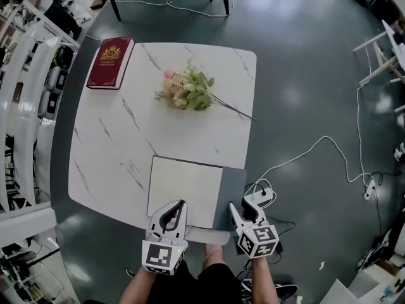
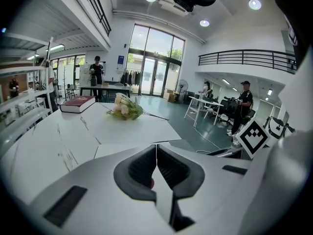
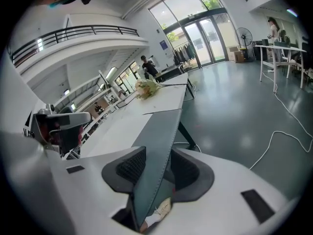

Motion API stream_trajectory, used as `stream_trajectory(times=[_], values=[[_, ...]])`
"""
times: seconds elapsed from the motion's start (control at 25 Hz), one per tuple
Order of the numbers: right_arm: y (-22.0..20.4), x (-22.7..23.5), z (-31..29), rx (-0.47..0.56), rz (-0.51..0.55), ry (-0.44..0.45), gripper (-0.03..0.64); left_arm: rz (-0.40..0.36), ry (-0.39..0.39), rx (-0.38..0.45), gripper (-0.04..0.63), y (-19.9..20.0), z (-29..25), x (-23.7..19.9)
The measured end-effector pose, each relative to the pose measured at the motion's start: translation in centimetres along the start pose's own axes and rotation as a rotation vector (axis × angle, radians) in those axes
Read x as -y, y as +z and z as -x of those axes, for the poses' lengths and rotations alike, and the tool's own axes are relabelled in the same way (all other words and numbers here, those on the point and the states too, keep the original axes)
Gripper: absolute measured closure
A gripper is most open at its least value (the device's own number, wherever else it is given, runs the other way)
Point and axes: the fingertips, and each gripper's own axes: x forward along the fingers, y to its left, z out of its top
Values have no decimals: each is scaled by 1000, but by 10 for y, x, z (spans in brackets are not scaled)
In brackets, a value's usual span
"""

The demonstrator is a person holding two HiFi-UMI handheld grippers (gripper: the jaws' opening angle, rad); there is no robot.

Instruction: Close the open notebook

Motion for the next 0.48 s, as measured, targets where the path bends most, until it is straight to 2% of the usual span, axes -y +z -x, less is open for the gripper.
stream_trajectory(times=[0.16,0.48], values=[[1,1,2,5,-3,-8,453,2,-5,5,571,0,1,1],[7,3,7,19,-5,-45,560,-4,-1,30,571,5,6,-4]])
